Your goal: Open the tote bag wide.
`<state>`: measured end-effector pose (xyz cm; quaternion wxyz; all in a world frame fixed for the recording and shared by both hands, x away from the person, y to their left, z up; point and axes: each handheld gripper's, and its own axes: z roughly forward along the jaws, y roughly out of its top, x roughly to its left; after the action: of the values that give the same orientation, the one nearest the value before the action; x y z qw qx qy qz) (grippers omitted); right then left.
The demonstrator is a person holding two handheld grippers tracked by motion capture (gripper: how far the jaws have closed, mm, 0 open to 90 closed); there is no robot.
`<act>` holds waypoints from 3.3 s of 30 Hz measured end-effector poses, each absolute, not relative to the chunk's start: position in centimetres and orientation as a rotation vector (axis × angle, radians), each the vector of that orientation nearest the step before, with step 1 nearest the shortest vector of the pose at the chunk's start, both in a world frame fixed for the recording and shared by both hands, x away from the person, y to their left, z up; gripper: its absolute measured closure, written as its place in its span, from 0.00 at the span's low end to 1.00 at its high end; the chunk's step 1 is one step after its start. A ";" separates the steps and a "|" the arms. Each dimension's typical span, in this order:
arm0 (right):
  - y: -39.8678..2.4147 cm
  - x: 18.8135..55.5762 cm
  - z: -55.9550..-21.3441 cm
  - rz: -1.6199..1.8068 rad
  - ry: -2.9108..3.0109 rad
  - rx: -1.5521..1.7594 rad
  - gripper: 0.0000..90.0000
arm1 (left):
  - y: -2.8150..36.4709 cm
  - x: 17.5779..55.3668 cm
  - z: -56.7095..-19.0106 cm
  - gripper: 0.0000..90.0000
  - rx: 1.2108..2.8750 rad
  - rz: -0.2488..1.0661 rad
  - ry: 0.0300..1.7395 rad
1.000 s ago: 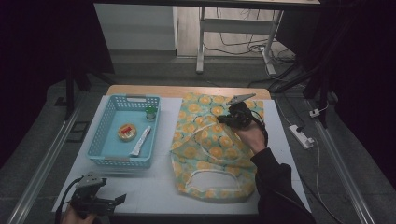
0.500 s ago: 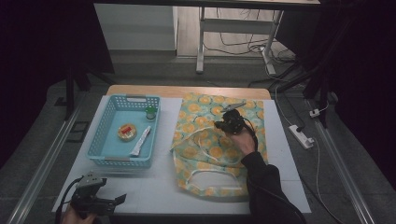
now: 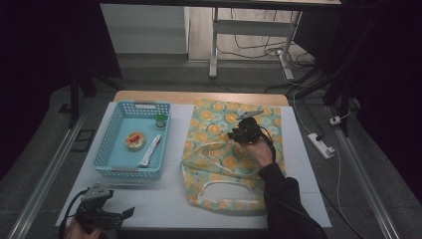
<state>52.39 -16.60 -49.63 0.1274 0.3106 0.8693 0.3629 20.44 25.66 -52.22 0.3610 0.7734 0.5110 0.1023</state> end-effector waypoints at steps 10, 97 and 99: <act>-17.4 50.4 -47.9 1.098 2.569 0.894 0.42 | 25.7 20.4 -52.2 0.00 1.989 0.266 1.320; -18.0 41.6 -47.8 1.146 2.744 0.642 1.00 | 25.4 20.5 -52.2 0.00 2.006 0.272 1.322; -18.0 41.7 -47.5 1.148 2.731 0.635 1.00 | 25.4 20.5 -52.2 0.00 2.006 0.271 1.322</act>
<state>41.70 -17.98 -47.45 0.0558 0.2092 0.9000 0.3783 20.51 25.43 -52.22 0.3539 0.7760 0.5115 0.1049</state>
